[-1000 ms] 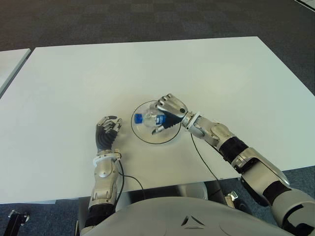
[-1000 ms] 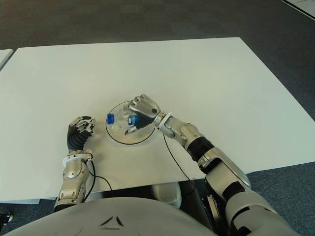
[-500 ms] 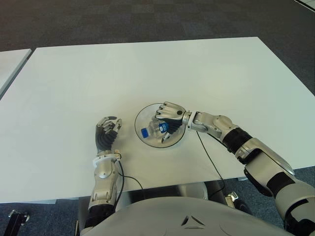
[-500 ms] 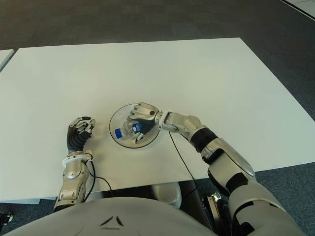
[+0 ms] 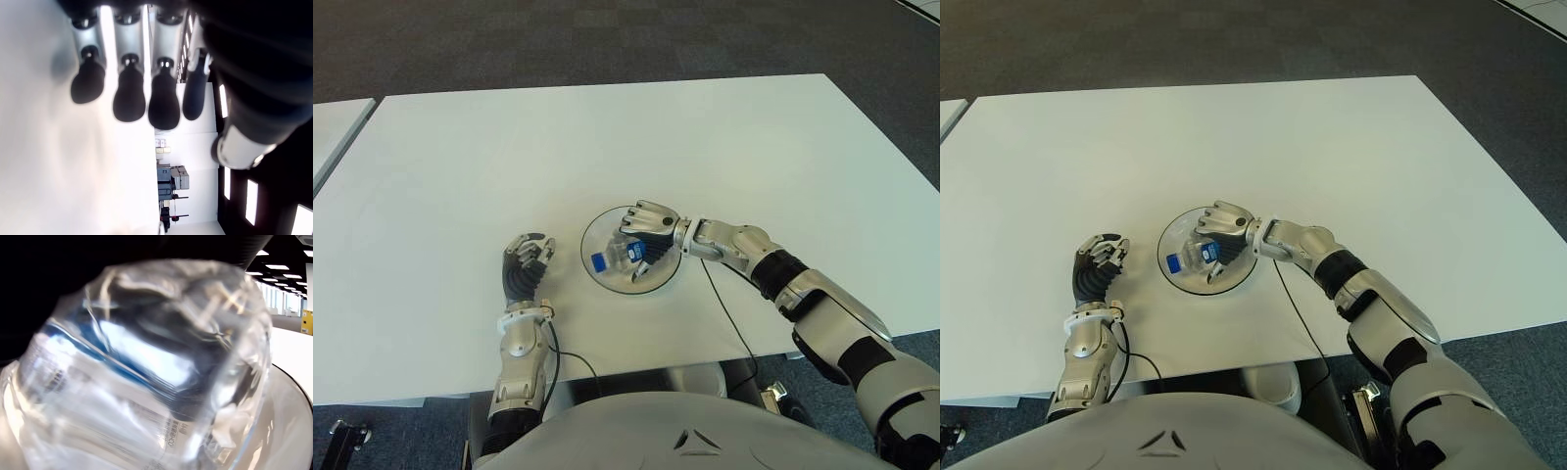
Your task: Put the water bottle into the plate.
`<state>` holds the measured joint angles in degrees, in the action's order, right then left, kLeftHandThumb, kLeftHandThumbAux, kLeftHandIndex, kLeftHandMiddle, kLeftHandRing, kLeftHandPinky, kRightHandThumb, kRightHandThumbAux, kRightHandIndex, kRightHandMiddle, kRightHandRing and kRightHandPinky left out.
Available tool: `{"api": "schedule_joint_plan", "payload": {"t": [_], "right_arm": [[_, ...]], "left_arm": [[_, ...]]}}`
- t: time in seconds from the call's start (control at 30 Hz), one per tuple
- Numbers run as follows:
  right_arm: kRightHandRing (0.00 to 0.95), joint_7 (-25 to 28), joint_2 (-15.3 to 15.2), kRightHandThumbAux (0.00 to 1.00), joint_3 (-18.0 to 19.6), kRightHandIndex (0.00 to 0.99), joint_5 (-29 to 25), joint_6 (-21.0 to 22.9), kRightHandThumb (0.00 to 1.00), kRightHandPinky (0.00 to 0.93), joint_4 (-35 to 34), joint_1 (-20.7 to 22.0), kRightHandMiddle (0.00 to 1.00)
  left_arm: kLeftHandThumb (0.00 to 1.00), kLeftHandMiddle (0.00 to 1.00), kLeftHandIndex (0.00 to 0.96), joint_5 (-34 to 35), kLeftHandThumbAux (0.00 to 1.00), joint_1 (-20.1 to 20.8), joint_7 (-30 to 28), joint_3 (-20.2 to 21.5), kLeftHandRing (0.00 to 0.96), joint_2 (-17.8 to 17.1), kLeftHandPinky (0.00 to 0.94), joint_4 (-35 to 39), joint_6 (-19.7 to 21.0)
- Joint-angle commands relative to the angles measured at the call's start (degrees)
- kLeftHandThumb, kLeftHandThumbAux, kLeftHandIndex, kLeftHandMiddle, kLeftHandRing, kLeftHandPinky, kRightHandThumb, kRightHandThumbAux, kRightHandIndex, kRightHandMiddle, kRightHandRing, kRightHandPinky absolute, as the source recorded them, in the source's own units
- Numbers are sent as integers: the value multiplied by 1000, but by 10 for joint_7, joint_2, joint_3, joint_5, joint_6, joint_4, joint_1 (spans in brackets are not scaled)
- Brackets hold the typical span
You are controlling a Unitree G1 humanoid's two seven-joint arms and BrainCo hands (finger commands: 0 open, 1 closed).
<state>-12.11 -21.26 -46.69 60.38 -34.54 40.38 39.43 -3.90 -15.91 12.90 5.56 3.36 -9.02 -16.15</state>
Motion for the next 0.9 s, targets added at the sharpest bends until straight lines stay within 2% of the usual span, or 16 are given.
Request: {"api": "schedule_joint_plan", "payload": {"t": [0.03, 0.17, 0.2, 0.23, 0.27, 0.3, 0.33, 0.4, 0.43, 0.5, 0.57, 0.7, 0.9], "right_arm": [[705, 13, 5, 725, -18, 431, 11, 1, 699, 674, 30, -6, 714], [602, 42, -3, 725, -13, 425, -5, -7, 695, 576, 22, -3, 585], [545, 51, -5, 725, -12, 421, -9, -9, 692, 534, 20, -3, 519], [525, 59, -4, 726, -12, 420, -13, -9, 691, 519, 22, -2, 495], [446, 65, -3, 727, -12, 415, -16, -9, 687, 464, 23, -2, 414], [417, 72, -1, 727, -12, 413, -19, -10, 685, 444, 25, -2, 385], [331, 77, -1, 718, -11, 314, -22, -10, 560, 374, 26, -2, 299], [210, 85, -1, 706, -11, 188, -26, -10, 408, 268, 25, -1, 179], [187, 88, -1, 703, -12, 166, -26, -10, 385, 246, 25, -1, 157], [88, 91, -2, 685, -13, 86, -26, -9, 316, 146, 25, 0, 64], [49, 92, -2, 671, -13, 51, -28, -9, 291, 102, 25, -1, 32], [10, 80, -2, 581, -11, 10, -30, -8, 266, 21, 27, -7, 6], [0, 53, -5, 459, -12, 0, -28, -16, 292, 2, 32, -8, 0]], "left_arm": [[706, 737, 434, -4, 717, -12, -2, -3, 743, 1, 747, -12, 16], [706, 742, 434, -1, 717, -12, -4, -2, 748, 0, 752, -13, 15], [706, 741, 434, 0, 717, -12, -5, -2, 746, 0, 746, -13, 15], [706, 741, 434, 0, 717, -12, -4, -2, 745, 0, 743, -13, 15], [706, 739, 434, 0, 717, -12, -4, -2, 741, 0, 736, -13, 15], [706, 738, 434, -1, 717, -12, -3, -2, 740, 0, 733, -13, 15], [706, 736, 434, -2, 717, -12, -3, -2, 738, 0, 732, -13, 15], [706, 736, 434, -5, 717, -12, 0, -3, 738, 0, 736, -13, 14], [706, 736, 434, -6, 717, -12, -1, -3, 739, -1, 738, -13, 13], [705, 739, 434, -7, 717, -12, -1, -4, 743, -1, 747, -14, 12], [705, 743, 434, -8, 717, -11, -1, -4, 746, -2, 752, -16, 8], [704, 747, 434, -7, 717, -10, -5, -4, 748, -4, 735, -19, 3], [704, 739, 434, -3, 717, -9, -8, -2, 736, -4, 712, -20, 5]]}}
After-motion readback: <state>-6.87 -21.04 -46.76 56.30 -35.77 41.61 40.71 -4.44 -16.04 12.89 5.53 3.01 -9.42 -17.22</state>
